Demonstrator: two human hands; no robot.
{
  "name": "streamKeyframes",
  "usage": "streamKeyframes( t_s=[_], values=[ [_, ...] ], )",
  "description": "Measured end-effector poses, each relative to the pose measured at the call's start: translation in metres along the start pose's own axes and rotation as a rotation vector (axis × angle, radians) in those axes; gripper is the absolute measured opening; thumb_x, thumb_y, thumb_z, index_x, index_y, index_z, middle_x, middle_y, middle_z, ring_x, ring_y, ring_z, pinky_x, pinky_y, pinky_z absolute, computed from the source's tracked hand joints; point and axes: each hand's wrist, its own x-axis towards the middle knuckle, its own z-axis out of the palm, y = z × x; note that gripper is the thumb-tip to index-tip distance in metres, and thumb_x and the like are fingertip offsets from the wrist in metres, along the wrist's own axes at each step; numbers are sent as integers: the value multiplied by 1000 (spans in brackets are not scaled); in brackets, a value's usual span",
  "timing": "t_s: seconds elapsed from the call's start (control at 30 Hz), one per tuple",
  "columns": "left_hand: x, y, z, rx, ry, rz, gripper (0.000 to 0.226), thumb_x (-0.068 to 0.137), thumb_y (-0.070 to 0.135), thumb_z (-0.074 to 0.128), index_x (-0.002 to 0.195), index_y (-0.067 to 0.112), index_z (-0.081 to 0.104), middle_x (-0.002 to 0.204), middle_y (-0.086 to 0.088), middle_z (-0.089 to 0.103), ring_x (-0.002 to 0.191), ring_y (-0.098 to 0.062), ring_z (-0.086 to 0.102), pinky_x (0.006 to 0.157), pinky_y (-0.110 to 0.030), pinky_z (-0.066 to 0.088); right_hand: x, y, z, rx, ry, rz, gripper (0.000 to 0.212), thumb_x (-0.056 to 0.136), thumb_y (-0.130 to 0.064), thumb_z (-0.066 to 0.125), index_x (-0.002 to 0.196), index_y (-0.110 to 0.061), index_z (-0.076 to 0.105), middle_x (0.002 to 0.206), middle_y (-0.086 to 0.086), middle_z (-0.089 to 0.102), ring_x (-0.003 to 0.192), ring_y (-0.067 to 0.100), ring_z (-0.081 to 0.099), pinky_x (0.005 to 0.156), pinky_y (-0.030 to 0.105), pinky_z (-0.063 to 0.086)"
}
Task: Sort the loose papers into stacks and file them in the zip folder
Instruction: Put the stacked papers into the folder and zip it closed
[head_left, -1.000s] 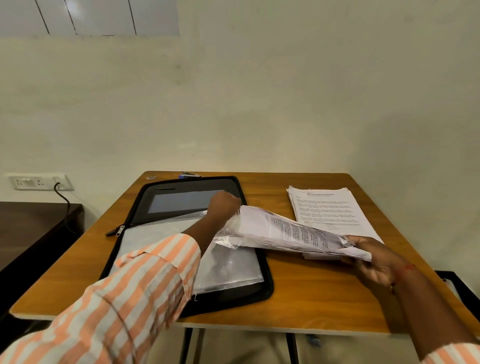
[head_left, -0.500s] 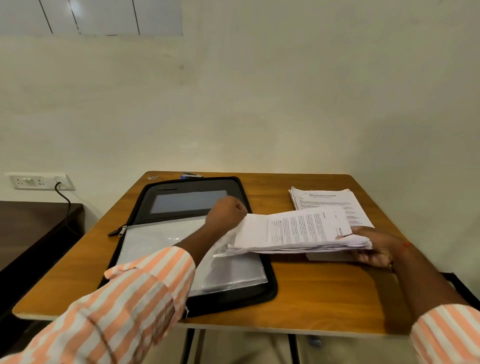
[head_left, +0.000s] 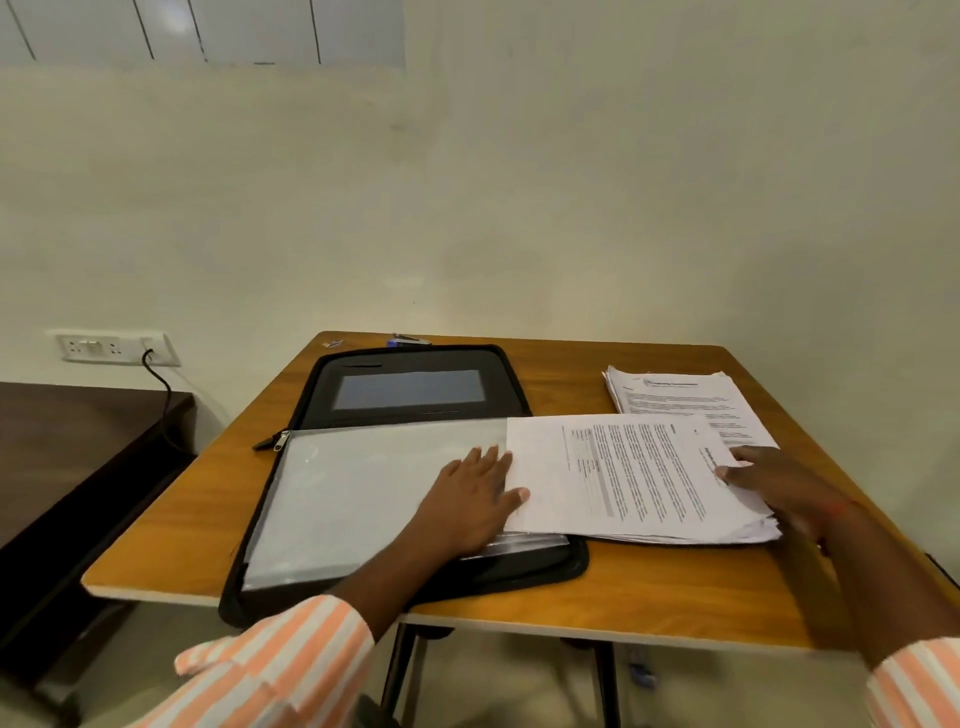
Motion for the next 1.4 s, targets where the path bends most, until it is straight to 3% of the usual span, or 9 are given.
streamKeyframes(
  t_s=[0.07, 0.2, 0.37, 0.57, 0.73, 0.93, 1.1, 1.3, 1.4],
  values=[
    [-4, 5, 7, 34, -9, 30, 72, 103, 66, 17, 163, 28, 5, 171, 1, -2, 157, -22, -2, 128, -45, 3, -4, -2, 4, 130, 79, -49, 28, 95, -3, 64, 121, -13, 60, 102, 4, 68, 88, 24, 68, 70, 34, 55],
    [-8, 9, 19, 95, 11, 65, 78, 98, 73, 12, 162, 30, -2, 170, 4, -9, 157, -20, -8, 127, -43, -1, 0, 1, 8, 360, 77, 57, 28, 95, -6, 64, 123, -1, 62, 113, 20, 72, 97, 37, 71, 77, 42, 61],
    [-10, 10, 20, 90, 24, 72, 79, 98, 73, 12, 162, 31, -1, 170, 4, -8, 157, -19, -8, 128, -44, -2, -22, 10, 0, 121, 81, 43, 13, 99, -8, 61, 111, -11, 64, 103, 12, 73, 86, 26, 70, 70, 38, 57],
    [-16, 14, 19, 93, 59, 108, 88, 87, 78, -2, 163, 33, 4, 170, 5, -4, 157, -18, -4, 128, -44, 0, -13, 20, 19, 27, 261, -82, 30, 98, 1, 56, 126, -8, 65, 116, 11, 67, 81, 24, 66, 50, 29, 44],
    [-20, 16, 17, 67, 77, 106, 89, 87, 78, 0, 163, 31, 7, 171, 4, 1, 157, -18, -1, 128, -42, 2, -5, 6, 30, -149, 291, -91, 34, 95, 0, 60, 126, -9, 68, 133, 13, 60, 98, 32, 61, 61, 32, 49],
    [-26, 20, 14, 3, 85, 82, 89, 88, 80, 8, 162, 31, 8, 170, 8, 4, 157, -15, 4, 125, -38, 1, 2, 5, 18, 108, 270, -100, 33, 94, -1, 62, 112, -27, 71, 126, 9, 67, 107, 32, 66, 78, 48, 54],
    [-26, 19, 14, -17, 79, 75, 87, 91, 80, 16, 162, 31, 9, 170, 8, 7, 157, -16, 9, 126, -39, 4, -2, -10, 52, 132, 197, -140, 36, 97, -2, 59, 128, -18, 67, 125, 3, 67, 110, 27, 65, 70, 38, 54],
    [-24, 18, 16, 28, 134, 82, 89, 91, 83, 16, 162, 29, 16, 169, 7, 13, 156, -17, 13, 129, -43, 7, -3, -7, 72, 120, 223, -111, 35, 97, -2, 60, 129, -16, 66, 124, 4, 65, 106, 26, 65, 67, 38, 60],
    [-27, 20, 16, 84, 172, 74, 86, 92, 81, 16, 160, 28, 23, 168, 5, 22, 155, -18, 19, 128, -43, 6, 2, -5, 53, 51, 351, -141, 33, 95, -2, 62, 124, -15, 70, 130, 8, 65, 110, 29, 63, 84, 48, 60]
  ],
)
